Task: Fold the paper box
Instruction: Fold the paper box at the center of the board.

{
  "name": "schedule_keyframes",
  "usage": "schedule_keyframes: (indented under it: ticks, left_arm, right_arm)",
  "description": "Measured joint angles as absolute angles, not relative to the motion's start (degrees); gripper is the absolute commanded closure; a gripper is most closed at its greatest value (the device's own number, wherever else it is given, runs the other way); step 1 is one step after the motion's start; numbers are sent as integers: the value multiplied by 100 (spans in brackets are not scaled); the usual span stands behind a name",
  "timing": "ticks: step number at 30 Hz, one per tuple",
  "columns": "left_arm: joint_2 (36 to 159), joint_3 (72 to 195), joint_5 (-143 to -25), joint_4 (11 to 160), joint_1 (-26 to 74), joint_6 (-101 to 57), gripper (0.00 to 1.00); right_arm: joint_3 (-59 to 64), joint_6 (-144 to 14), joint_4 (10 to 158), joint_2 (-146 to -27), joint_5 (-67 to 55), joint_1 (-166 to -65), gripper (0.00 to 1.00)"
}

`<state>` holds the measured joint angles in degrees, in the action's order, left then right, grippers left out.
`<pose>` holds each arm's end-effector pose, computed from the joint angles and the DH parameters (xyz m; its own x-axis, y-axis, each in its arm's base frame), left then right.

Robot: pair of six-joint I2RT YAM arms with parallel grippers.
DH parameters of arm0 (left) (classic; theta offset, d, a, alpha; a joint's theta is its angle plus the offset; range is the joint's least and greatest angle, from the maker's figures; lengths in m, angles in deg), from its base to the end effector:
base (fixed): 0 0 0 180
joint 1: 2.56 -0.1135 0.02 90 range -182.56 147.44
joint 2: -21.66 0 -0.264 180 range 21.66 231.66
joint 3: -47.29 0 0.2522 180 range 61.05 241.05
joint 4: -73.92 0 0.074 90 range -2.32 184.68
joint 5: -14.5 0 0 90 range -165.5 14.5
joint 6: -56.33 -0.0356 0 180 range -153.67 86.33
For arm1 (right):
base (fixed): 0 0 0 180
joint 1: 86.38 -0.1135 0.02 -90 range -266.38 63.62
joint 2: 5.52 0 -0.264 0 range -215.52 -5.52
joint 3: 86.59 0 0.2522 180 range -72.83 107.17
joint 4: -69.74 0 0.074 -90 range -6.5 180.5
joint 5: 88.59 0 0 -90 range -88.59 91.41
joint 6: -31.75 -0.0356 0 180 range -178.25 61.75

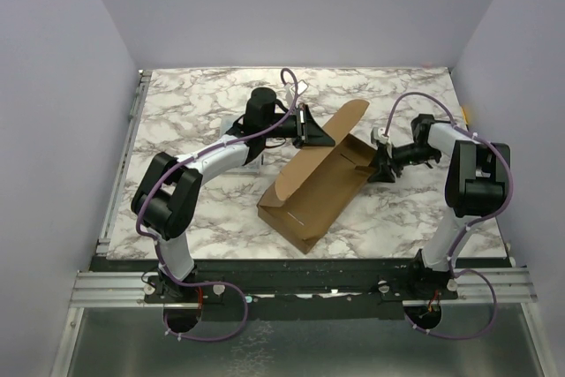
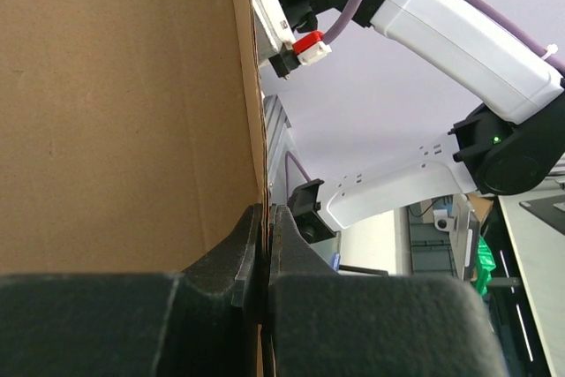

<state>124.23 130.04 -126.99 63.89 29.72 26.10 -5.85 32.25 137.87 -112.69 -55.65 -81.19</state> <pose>0.3313 -0.2422 0.2693 -0.9230 -0.0533 -0.3812 0.3714 0.1362 -0.9184 0.3178 0.0011 0.1604 -0.1070 -0.5363 -0.8372 -0.9937 0.0855 0.0722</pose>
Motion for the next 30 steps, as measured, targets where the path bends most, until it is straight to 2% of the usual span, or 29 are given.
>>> schedule_keyframes:
  ticks: [3, 16, 30]
  left_arm:
    - [12425, 13002, -12751, 6389, 2974, 2608, 100]
    - [12300, 12858, -12932, 6402, 3286, 2520, 100]
    - [11913, 12585, -12922, 6400, 3315, 2592, 100]
  right_arm:
    - [-644, 3251, 13780, -11265, -5561, -8119, 48]
    - [-1249, 2506, 12971, -10778, -5340, -8137, 48]
    - [-1557, 1472, 12038, -10638, -5172, -8146, 43]
